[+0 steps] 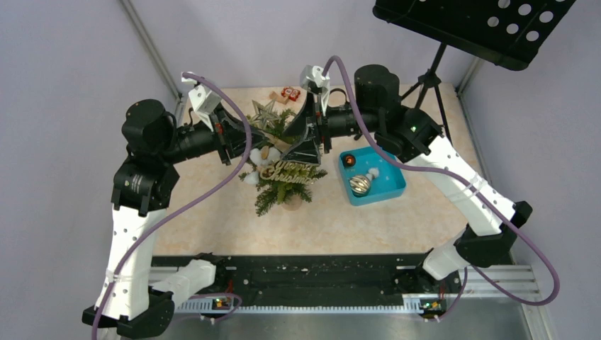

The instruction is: Decorate the small christmas tree

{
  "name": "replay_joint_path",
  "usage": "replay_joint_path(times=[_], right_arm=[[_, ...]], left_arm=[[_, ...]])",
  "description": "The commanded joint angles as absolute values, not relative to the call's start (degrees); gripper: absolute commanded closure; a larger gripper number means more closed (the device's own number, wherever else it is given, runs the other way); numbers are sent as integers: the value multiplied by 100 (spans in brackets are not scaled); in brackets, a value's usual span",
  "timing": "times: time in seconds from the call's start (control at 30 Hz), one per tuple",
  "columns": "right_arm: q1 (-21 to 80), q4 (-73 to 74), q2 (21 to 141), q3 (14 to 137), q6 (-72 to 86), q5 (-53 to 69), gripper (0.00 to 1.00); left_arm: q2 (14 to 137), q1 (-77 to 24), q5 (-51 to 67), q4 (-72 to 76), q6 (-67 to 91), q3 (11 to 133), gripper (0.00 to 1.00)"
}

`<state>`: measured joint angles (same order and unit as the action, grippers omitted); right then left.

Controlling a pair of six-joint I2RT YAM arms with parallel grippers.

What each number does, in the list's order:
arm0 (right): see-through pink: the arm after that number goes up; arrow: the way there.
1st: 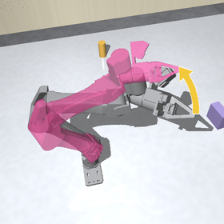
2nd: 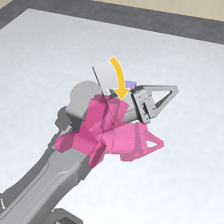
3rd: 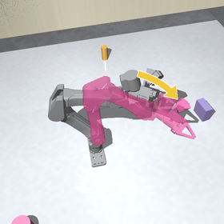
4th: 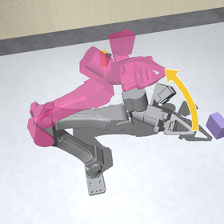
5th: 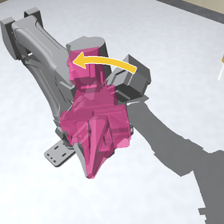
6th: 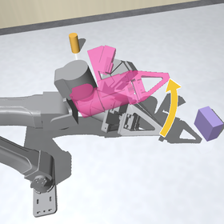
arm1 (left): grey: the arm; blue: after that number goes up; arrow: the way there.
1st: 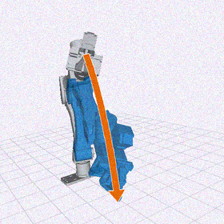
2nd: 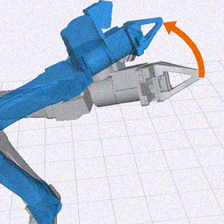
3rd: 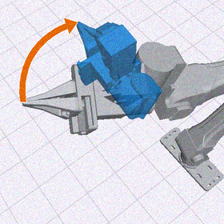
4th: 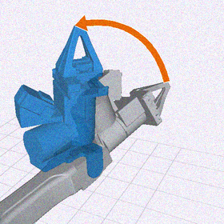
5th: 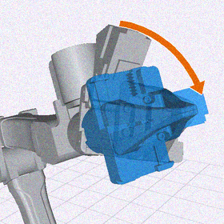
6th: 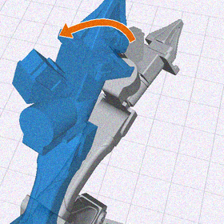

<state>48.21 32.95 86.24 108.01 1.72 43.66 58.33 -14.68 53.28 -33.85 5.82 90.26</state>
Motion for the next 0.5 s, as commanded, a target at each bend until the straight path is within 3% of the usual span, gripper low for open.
replay_joint_path(times=[0.0,0.2,0.47], right_arm=[[4786,3072,8284,10776,149,4077,31],[4780,3076,7979,10584,107,3803,27],[4768,3031,7612,10257,105,3684,24]], left_arm=[[5708,-1438,4496,-3895,719,9312,100],[5518,-760,4784,-4166,2274,9387,100],[4708,878,4402,-4146,3017,8507,100]])
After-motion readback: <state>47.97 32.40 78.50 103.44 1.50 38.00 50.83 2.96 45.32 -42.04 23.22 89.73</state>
